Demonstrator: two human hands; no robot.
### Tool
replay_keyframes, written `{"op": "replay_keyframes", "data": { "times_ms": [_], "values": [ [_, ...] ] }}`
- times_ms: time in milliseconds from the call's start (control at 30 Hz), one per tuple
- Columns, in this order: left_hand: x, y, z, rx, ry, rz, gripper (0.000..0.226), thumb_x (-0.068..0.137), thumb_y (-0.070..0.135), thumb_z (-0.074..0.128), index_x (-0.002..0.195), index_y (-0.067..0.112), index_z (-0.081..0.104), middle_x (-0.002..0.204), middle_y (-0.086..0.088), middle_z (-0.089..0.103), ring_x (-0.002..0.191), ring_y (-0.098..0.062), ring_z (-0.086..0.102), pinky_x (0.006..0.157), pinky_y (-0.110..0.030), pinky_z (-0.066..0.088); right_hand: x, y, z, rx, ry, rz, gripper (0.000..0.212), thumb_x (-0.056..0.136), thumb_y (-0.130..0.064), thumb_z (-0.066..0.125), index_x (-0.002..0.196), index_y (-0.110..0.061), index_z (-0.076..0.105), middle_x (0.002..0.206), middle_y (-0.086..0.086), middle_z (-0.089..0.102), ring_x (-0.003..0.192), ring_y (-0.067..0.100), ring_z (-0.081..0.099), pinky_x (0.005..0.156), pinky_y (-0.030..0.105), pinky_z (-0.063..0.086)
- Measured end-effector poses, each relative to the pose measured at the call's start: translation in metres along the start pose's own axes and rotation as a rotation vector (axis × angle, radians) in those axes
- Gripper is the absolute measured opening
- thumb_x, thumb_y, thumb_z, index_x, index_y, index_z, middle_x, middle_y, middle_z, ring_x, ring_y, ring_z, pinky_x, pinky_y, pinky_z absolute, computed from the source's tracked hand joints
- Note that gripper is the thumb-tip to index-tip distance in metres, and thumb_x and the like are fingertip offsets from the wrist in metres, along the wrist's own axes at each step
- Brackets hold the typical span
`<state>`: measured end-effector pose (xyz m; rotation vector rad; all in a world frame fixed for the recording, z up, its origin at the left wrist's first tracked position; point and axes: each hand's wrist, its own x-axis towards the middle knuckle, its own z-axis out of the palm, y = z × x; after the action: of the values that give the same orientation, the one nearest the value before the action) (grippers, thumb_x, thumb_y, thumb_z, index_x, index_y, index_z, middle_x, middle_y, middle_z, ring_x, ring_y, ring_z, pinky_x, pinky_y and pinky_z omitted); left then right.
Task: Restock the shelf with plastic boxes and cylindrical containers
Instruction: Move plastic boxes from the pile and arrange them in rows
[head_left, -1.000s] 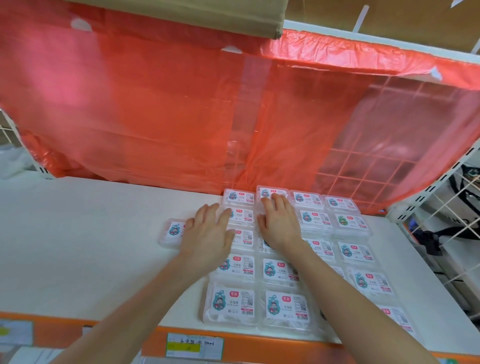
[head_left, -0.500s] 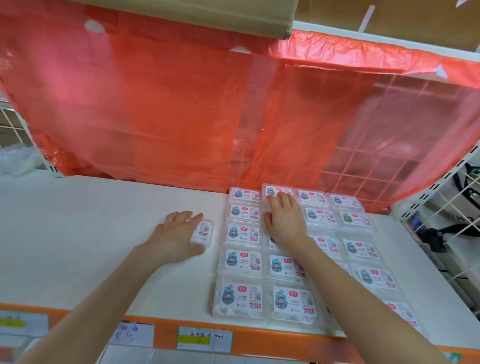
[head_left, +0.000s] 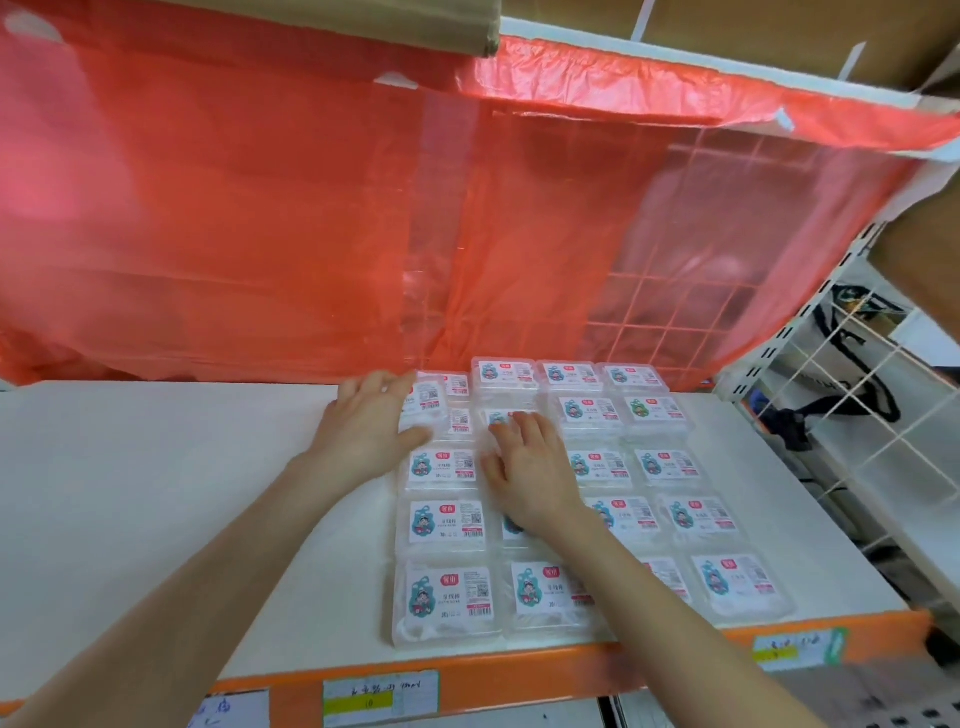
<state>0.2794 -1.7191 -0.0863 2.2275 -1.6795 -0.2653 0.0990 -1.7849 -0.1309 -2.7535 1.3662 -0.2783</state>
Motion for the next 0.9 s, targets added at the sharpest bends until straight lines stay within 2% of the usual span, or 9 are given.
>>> {"op": "replay_keyframes", "data": {
  "times_ms": [100,400,600,733,900],
  "values": [
    [0.021,0.007,0.004,0.030,-0.047,-0.007,0.068,0.088,0.044,0.055,0.146,0.026,0.023,0.143,-0.004,0.031,0.130,-0.029,0.023,0.101,-0.038,0.030,-0.005,-0.001,0.003,0.051,0.004,0.036,0.044,0.096,-0.033,0.032,0.132,-0.011,0.045,0.138,0.010,0.041,0.131,0.023,0.029,0.110,0.035,0.020],
    [0.058,0.010,0.027,0.014,-0.038,0.017,0.066,0.087,0.042,0.057,0.142,0.022,0.028,0.143,-0.005,0.033,0.128,-0.031,0.025,0.100,-0.039,0.030,-0.007,-0.005,0.005,0.094,0.040,0.058,0.042,0.095,-0.030,0.035,0.129,-0.009,0.049,0.135,0.013,0.045,0.126,0.025,0.037,0.107,0.035,0.026],
    [0.052,0.008,0.036,0.019,0.035,0.086,0.063,0.091,0.035,0.053,0.145,0.019,0.024,0.154,-0.006,0.014,0.139,-0.030,0.007,0.112,-0.042,0.017,-0.007,-0.005,0.006,0.095,0.025,0.055,0.042,0.096,-0.030,0.035,0.131,-0.009,0.047,0.138,0.013,0.042,0.129,0.024,0.034,0.109,0.034,0.022],
    [0.026,0.015,0.045,0.138,0.153,0.084,0.062,0.090,0.042,0.049,0.143,0.020,0.028,0.150,-0.009,0.018,0.135,-0.028,0.012,0.106,-0.041,0.023,-0.007,-0.005,0.006,0.101,0.031,0.058,0.042,0.096,-0.031,0.036,0.130,-0.009,0.048,0.138,0.014,0.042,0.129,0.025,0.034,0.109,0.035,0.022],
    [0.007,0.021,0.056,0.218,0.088,0.045,0.064,0.092,0.051,0.036,0.146,0.023,0.018,0.152,-0.007,0.011,0.137,-0.028,0.007,0.105,-0.042,0.024,-0.007,-0.005,0.006,0.074,0.021,0.055,0.043,0.096,-0.032,0.033,0.131,-0.012,0.047,0.138,0.011,0.042,0.129,0.023,0.034,0.109,0.035,0.022]
  ]
}}
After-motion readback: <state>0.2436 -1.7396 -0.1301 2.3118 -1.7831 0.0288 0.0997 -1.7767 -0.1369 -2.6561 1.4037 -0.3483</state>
